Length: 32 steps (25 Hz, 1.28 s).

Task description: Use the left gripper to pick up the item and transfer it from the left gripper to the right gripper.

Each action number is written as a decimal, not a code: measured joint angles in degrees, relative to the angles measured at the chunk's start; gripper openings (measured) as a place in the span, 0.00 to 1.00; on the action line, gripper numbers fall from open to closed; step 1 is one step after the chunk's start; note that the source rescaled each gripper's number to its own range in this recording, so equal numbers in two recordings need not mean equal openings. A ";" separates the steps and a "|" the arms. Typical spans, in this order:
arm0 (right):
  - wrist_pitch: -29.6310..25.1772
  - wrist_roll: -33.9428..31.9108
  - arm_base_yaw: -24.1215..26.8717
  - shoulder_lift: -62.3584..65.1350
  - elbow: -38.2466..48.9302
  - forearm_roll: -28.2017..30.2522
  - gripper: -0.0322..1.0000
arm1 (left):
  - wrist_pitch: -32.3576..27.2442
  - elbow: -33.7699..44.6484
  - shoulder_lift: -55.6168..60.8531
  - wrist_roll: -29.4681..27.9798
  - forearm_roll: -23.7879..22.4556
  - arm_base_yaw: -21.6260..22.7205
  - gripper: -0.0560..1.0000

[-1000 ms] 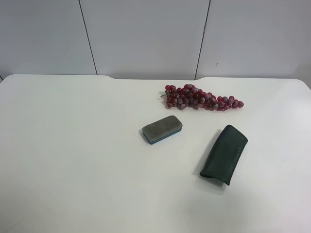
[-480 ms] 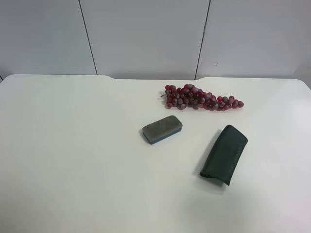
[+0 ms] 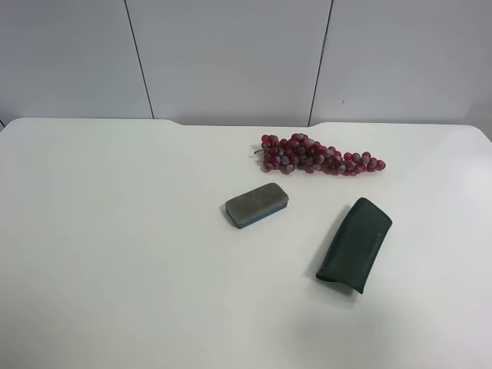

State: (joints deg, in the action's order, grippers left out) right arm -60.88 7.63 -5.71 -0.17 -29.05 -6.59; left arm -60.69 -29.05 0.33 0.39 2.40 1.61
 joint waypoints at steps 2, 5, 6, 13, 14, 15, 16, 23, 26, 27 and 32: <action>0.05 -0.04 0.26 0.30 0.00 0.00 1.00 | 0.00 0.00 0.00 0.00 0.06 0.00 0.98; 0.05 -0.06 1.09 0.30 0.00 0.00 1.00 | 0.00 0.00 0.00 0.00 0.06 0.00 0.98; 0.05 -0.06 1.31 0.30 0.00 0.00 1.00 | 0.00 0.00 0.00 0.00 0.06 0.00 0.98; 0.05 -0.06 1.51 0.30 0.00 0.00 1.00 | 0.00 0.00 0.00 0.67 0.00 0.00 0.98; 0.05 -0.06 1.51 0.30 0.00 0.00 1.00 | 0.00 0.00 0.00 1.77 -0.14 0.00 0.98; 0.05 -0.06 1.51 0.30 0.00 0.00 1.00 | 0.00 0.00 0.00 2.62 -0.37 0.00 0.98; 0.05 -0.06 1.51 0.30 0.00 0.00 1.00 | 0.00 0.00 0.00 3.31 -0.56 0.00 0.98; 0.05 -0.11 1.51 0.30 0.00 0.00 1.00 | 0.00 0.00 0.00 4.29 -0.82 0.00 0.98; 0.05 -0.11 1.51 0.30 0.00 0.00 1.00 | 0.00 0.00 0.00 4.29 -0.82 0.00 0.98; 0.05 -0.11 1.51 0.30 0.00 0.00 1.00 | 0.00 0.00 0.00 4.29 -0.82 0.00 0.98; 0.05 -0.11 1.51 0.30 0.00 0.00 1.00 | 0.00 0.00 0.00 4.29 -0.82 0.00 0.98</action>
State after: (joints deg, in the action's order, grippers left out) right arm -60.83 7.52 -4.21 0.13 -29.05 -6.59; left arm -60.69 -29.05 0.33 4.69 1.57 1.61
